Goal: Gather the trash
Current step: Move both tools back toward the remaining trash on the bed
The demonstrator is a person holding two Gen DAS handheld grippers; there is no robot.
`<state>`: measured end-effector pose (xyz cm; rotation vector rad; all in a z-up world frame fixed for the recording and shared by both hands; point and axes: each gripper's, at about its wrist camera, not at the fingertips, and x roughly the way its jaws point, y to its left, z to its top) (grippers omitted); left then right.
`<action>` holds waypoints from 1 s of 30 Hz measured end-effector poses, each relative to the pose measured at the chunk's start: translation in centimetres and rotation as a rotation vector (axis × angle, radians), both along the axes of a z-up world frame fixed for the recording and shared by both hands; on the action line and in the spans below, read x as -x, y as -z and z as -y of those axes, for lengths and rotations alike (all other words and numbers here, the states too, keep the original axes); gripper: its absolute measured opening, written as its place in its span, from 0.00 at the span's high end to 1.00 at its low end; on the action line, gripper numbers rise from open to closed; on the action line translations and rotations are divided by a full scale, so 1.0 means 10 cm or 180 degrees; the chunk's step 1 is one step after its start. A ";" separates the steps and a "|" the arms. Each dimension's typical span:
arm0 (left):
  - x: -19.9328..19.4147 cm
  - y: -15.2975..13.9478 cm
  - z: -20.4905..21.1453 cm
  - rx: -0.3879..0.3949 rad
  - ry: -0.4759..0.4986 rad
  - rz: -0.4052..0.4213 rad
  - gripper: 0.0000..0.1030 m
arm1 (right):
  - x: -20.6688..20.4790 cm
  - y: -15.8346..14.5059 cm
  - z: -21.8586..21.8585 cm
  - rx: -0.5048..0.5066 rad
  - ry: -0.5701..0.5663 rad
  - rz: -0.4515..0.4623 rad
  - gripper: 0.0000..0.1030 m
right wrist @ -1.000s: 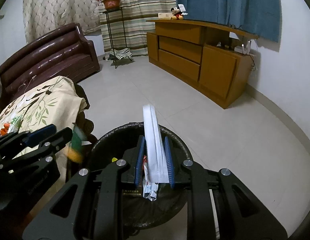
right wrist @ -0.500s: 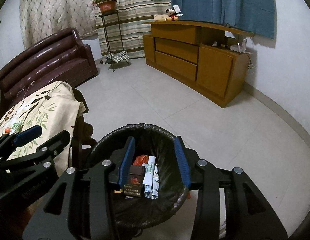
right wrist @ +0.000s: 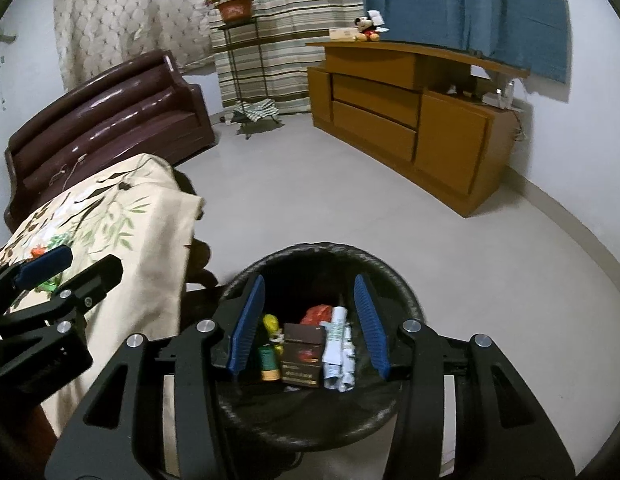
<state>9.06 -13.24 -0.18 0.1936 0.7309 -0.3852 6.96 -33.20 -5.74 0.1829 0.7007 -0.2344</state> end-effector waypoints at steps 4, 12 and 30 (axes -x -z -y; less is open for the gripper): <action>0.00 -0.05 -0.25 -0.0021 -0.0113 0.0022 0.34 | -0.03 -0.04 -0.21 -0.0002 -0.0140 0.0014 0.51; -0.03 -0.07 -0.90 -0.0099 -0.0461 0.0028 0.34 | -0.15 -0.14 -0.67 0.0011 -0.0462 0.0021 0.51; -0.21 0.07 -2.03 -0.0190 -0.1012 -0.0128 0.34 | -0.39 -0.17 -1.51 0.0072 -0.0948 -0.0064 0.51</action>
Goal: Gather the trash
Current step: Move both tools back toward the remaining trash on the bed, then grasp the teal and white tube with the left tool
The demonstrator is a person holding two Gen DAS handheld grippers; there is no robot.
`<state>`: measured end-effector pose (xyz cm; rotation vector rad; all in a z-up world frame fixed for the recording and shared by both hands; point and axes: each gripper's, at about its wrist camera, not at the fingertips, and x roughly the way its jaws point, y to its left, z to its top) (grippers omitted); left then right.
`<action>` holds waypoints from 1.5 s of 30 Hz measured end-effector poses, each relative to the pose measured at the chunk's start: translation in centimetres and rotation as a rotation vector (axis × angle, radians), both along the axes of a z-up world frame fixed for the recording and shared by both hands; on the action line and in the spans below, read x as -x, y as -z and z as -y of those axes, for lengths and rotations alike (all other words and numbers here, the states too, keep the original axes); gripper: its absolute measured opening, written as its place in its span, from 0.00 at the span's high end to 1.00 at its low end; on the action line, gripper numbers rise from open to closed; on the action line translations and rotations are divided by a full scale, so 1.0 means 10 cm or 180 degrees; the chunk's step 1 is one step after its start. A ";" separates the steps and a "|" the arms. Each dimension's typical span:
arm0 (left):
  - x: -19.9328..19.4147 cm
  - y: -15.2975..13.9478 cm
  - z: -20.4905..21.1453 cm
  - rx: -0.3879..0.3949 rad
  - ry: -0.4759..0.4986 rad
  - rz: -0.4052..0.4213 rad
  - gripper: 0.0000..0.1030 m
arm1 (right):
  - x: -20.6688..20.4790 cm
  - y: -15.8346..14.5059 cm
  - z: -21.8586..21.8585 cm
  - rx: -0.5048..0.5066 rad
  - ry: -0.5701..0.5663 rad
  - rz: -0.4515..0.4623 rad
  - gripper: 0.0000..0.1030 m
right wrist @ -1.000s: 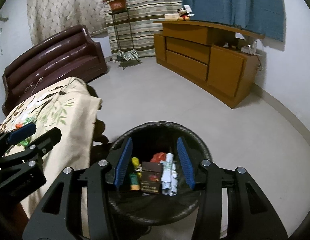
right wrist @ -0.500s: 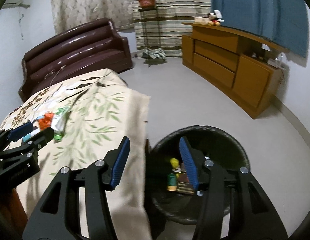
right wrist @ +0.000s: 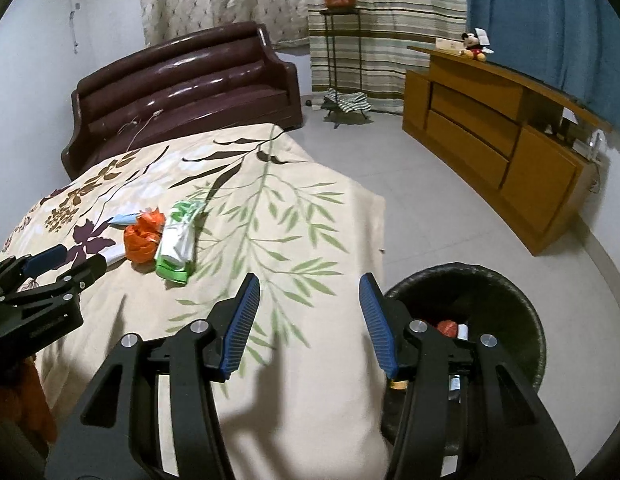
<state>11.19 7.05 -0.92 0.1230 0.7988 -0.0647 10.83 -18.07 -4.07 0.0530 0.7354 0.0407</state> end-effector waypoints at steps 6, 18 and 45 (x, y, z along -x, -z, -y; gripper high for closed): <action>-0.17 0.08 -0.07 -0.0031 0.0056 -0.0128 0.34 | -0.11 0.03 -0.16 0.0022 -0.0066 -0.0042 0.51; -0.40 0.27 -0.17 0.0080 0.0247 -0.0428 0.41 | -0.27 0.05 -0.38 0.0049 -0.0191 -0.0082 0.51; -0.30 0.17 -0.54 0.0392 0.0099 -0.0353 0.82 | -0.55 0.08 -0.88 0.0100 -0.0497 -0.0164 0.50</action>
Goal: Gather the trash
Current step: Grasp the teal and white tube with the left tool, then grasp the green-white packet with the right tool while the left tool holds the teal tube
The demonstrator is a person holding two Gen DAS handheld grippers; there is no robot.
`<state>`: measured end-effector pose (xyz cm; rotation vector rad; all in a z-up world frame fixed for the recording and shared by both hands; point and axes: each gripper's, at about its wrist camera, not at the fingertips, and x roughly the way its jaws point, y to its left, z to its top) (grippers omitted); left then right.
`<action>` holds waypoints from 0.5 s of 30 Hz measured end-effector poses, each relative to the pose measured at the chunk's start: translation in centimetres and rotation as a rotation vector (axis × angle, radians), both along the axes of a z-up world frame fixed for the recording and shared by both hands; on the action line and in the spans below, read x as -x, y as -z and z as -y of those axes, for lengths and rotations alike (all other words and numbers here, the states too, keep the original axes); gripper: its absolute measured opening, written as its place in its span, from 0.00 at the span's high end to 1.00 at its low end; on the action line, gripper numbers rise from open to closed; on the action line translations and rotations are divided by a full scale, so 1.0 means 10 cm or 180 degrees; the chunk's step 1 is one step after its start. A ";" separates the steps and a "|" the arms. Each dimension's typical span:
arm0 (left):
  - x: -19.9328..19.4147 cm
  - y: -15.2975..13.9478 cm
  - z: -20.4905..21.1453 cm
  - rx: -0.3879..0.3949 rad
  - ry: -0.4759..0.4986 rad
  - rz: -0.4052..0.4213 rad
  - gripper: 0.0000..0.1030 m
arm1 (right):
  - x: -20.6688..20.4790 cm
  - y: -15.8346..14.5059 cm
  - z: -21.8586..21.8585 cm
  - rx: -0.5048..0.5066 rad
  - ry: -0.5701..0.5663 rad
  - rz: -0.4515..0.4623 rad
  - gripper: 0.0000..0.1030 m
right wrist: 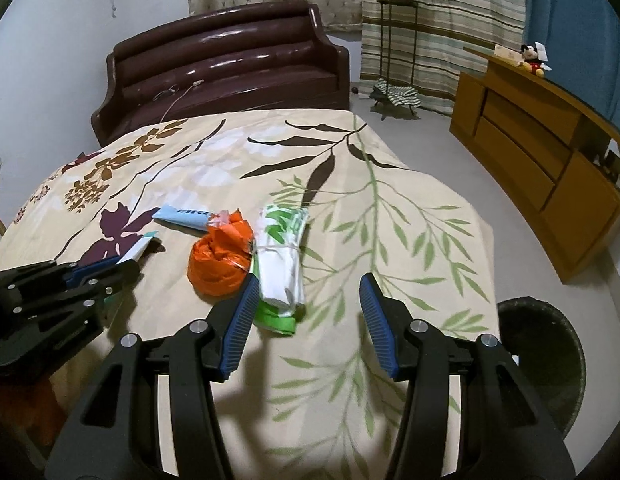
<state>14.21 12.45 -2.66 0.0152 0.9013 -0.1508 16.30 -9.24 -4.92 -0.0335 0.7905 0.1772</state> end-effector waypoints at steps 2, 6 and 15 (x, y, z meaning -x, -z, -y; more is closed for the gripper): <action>0.00 -0.01 -0.03 -0.0003 -0.0022 0.0011 0.82 | -0.03 0.01 -0.03 0.0015 -0.0009 -0.0007 0.50; 0.01 -0.03 -0.11 -0.0020 -0.0084 0.0050 0.82 | -0.08 0.03 -0.07 0.0042 -0.0014 -0.0032 0.50; 0.00 -0.01 -0.24 -0.0011 -0.0178 0.0050 0.82 | -0.21 0.13 -0.17 0.0067 -0.0051 -0.0160 0.50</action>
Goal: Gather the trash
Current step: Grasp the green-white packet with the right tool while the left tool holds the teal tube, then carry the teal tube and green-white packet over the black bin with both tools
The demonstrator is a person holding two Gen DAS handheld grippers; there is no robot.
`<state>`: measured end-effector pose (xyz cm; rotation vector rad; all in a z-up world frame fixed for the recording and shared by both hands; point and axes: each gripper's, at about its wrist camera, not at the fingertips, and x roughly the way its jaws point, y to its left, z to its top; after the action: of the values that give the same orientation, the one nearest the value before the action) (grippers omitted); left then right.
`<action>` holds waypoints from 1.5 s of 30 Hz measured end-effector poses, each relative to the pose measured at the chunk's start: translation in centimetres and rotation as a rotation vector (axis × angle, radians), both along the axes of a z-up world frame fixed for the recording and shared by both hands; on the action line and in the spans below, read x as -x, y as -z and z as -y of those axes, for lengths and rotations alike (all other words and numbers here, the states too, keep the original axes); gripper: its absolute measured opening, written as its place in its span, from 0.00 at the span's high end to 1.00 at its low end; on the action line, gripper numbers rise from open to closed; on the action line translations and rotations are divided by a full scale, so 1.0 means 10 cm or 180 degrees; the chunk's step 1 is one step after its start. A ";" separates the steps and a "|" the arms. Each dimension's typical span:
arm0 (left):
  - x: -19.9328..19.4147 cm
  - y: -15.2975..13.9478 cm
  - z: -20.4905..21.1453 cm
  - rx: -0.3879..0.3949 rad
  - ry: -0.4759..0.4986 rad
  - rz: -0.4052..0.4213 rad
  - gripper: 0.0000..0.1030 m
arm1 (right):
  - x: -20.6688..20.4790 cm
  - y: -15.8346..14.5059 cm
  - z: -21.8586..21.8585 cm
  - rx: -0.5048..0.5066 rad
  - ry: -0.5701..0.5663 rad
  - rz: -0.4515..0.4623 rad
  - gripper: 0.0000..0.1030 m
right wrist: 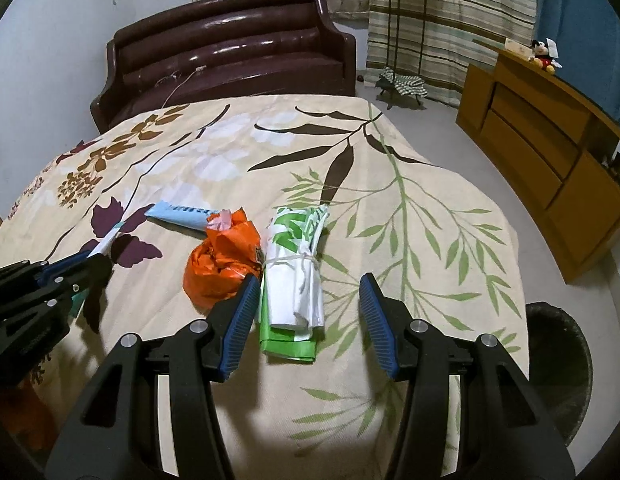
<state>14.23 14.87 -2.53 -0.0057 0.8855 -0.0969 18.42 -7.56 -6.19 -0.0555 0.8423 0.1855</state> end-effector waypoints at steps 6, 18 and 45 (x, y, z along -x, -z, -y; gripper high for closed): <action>-0.01 0.02 -0.04 0.0015 -0.0031 -0.0021 0.82 | -0.05 0.06 -0.04 -0.0009 -0.0030 -0.0079 0.53; -0.02 0.05 -0.06 0.0018 -0.0058 -0.0036 0.82 | -0.06 0.07 -0.07 -0.0006 -0.0064 -0.0115 0.72; 0.53 -0.22 0.58 0.0096 0.0140 0.0204 0.83 | 0.71 -0.15 0.52 -0.0111 0.0205 0.0163 0.72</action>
<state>8.97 9.11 -0.32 -0.0112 0.8202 -0.1508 11.33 -12.75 -4.66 -0.0005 0.7884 0.1376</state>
